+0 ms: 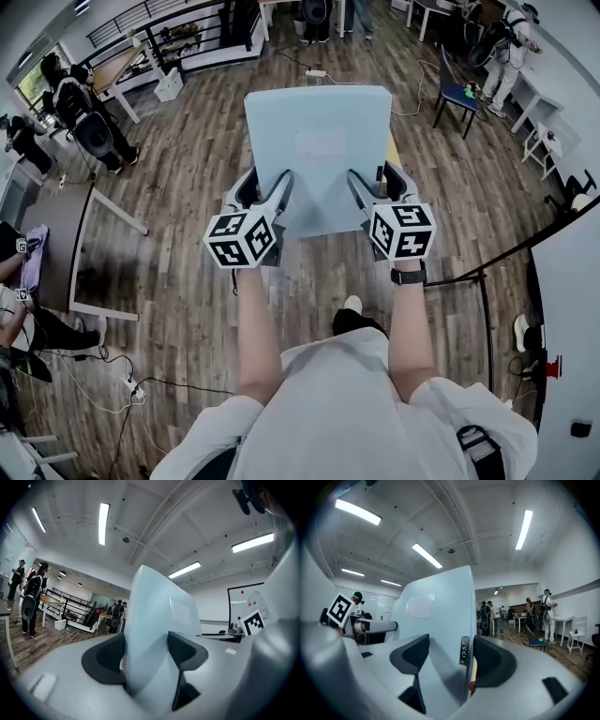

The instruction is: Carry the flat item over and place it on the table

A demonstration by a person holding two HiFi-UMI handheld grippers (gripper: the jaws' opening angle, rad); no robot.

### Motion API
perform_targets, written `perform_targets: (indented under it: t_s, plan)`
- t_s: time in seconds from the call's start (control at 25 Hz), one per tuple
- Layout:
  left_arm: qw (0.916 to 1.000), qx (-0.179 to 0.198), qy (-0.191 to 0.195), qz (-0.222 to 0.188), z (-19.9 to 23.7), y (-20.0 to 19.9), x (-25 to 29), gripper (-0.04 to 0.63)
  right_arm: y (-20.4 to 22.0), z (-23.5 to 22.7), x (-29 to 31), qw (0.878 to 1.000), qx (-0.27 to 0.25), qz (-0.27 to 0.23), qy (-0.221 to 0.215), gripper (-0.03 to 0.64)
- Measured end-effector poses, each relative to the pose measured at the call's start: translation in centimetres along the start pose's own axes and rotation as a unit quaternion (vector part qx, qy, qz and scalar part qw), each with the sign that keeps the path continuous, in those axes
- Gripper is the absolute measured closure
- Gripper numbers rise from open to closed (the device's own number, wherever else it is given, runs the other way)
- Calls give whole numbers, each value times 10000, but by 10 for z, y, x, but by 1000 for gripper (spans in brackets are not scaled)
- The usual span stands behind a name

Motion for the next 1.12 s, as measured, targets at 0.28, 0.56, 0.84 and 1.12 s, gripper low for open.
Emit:
perform_targets:
  t_s: [0.28,0.56,0.84,1.12]
  plan:
    - [10000,21,-90,-15,23,2,58,311,-1,-37,56,9998,40,-71,-168,324]
    - [9996,182,-191,-137,37,-26,163,310,-37,-112,136,9992,30,-267,-296,324]
    - [9995,-16,-309,19,46,-17,259,310,-38,-188,200,9987,201,-142,-454,324]
    - [9987,-87,-354,356,53,6,317,308,-17,-238,240,9968,573,55,-558,324]
Point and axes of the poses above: the fingertips, and each gripper's own axes: x forward along the fingers, z to its left, y out of its underside, the point moved 5 cm from there along -x, backward along the fingers, and after that the axes turned 5 degrees about x, right-handed, at the moved point
